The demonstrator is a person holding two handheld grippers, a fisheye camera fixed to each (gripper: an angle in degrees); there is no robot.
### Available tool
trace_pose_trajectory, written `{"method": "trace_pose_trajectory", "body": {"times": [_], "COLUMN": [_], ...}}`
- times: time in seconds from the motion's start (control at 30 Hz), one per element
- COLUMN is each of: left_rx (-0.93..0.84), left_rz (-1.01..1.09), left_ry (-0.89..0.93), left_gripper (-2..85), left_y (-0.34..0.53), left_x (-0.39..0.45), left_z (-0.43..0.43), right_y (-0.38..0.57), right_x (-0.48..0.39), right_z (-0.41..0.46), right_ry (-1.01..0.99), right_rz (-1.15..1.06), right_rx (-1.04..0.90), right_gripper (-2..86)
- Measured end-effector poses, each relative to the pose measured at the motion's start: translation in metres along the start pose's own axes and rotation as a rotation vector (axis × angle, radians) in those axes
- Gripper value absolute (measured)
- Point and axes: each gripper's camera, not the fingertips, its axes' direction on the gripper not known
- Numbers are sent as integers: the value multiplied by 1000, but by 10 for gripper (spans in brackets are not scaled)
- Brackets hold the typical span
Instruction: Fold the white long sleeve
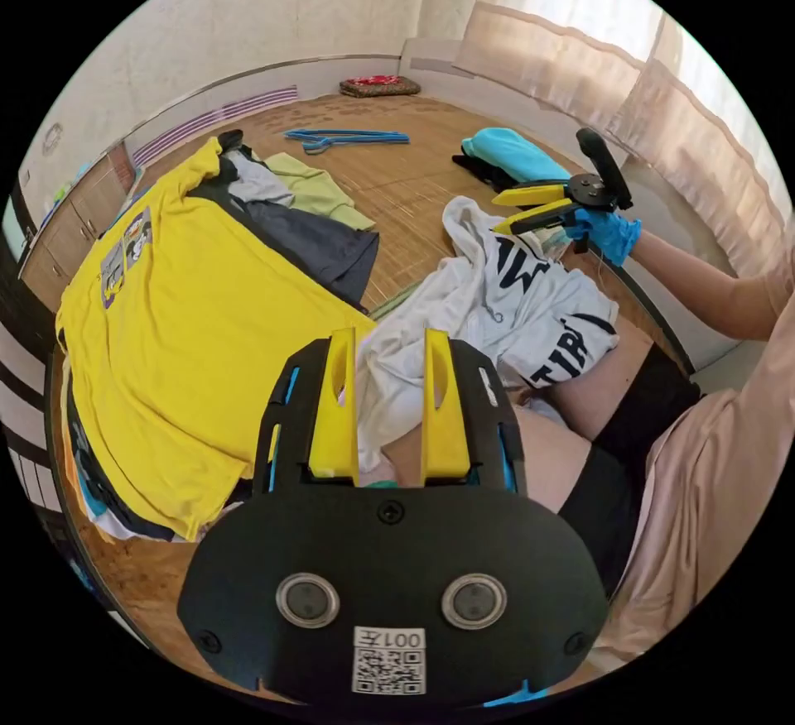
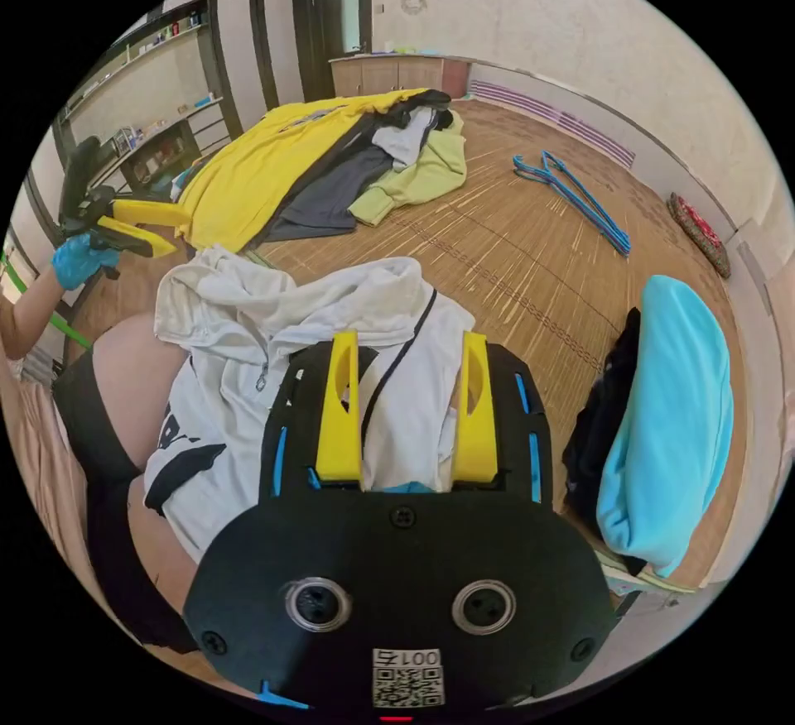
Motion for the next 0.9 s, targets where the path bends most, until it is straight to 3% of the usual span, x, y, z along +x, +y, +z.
{"method": "trace_pose_trajectory", "body": {"times": [0.23,0.37,0.5,0.9], "left_rx": [-47,-103,-50,-155], "left_rz": [50,123,105,224], "left_ry": [131,153,268,208], "left_gripper": [98,103,99,92], "left_y": [22,40,59,96], "left_x": [3,6,0,44], "left_z": [12,7,-7,1], "right_y": [10,25,38,86], "right_x": [0,-6,-17,-64], "right_z": [13,3,-11,-103], "right_ry": [-48,-86,-90,23], "right_rz": [107,145,163,207], "right_rx": [-60,-44,-49,87], "right_gripper": [154,123,67,24]}}
